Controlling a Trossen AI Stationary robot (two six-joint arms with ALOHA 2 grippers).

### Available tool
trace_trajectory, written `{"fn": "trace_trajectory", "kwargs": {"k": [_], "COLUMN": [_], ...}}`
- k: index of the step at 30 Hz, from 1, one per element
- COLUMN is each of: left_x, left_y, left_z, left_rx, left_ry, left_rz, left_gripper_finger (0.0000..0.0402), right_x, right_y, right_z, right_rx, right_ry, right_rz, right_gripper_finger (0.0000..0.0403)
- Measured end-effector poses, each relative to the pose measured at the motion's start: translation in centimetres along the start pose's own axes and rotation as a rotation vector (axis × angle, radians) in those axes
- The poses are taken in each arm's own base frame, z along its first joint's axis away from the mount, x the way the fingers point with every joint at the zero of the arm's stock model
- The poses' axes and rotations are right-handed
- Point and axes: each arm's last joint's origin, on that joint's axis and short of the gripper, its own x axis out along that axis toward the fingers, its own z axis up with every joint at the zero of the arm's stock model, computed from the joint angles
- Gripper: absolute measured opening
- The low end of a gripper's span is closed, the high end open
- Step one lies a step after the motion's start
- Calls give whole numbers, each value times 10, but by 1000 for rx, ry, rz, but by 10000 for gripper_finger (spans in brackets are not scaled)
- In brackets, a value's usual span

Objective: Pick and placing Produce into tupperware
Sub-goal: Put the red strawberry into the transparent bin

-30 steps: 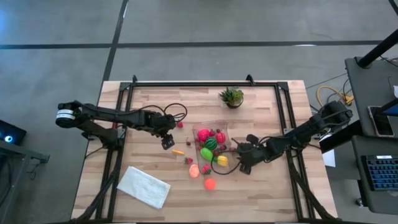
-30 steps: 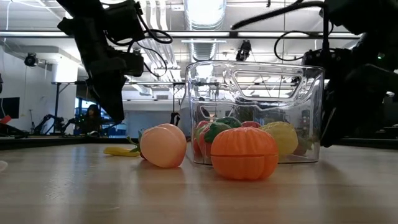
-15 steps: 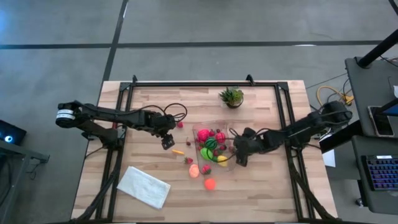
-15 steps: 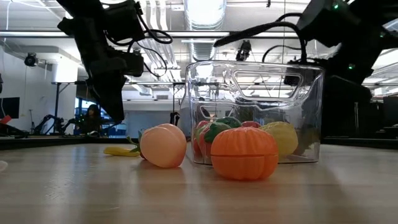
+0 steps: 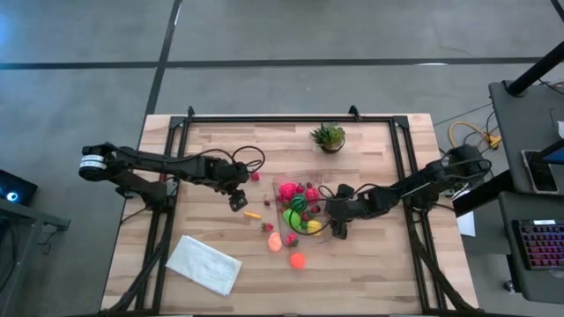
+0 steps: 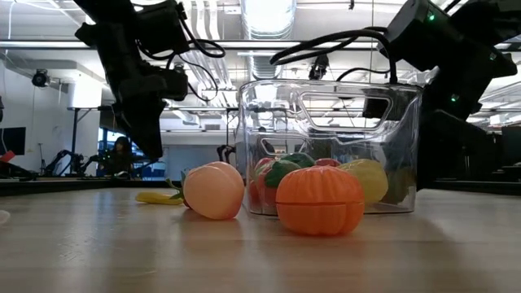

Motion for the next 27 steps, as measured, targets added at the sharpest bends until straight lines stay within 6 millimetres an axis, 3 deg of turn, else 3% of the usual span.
{"fn": "trace_trajectory", "kwargs": {"k": [27], "left_x": [0], "left_y": [0], "left_z": [0], "left_rx": [0], "left_ry": [1], "left_rz": [0], "left_gripper_finger": [216], "right_x": [0], "right_y": [-1], "right_z": [0], "right_rx": [-29], "right_ry": [-16], "right_rz": [-46], "right_gripper_finger": [150]}}
